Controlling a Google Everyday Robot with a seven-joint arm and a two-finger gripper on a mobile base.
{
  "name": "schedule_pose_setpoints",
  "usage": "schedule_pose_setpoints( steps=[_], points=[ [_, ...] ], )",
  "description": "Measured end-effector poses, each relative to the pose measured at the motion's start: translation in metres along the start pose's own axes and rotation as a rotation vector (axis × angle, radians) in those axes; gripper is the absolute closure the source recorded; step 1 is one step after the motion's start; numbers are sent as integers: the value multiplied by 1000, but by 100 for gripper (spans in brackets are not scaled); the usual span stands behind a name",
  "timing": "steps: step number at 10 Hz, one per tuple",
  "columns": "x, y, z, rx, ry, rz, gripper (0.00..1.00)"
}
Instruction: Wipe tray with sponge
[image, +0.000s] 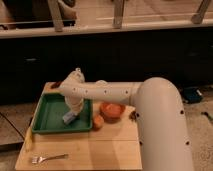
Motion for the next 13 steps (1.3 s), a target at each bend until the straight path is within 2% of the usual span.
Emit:
schedule_pose_setpoints(
  steps=[1, 3, 5, 7, 9, 11, 12, 13],
  points=[
    [2, 3, -1, -2, 1, 8, 95],
    [29, 14, -4, -9, 26, 58, 95],
    [50, 3, -7, -7, 40, 85, 95],
    [62, -14, -9, -6, 49, 78, 95],
    [49, -37, -10, 5, 35, 32, 95],
    [25, -52, -9, 11, 6, -43, 95],
    [21, -50, -8, 13, 2, -64, 95],
    [7, -43, -6, 13, -11, -93, 95]
  ],
)
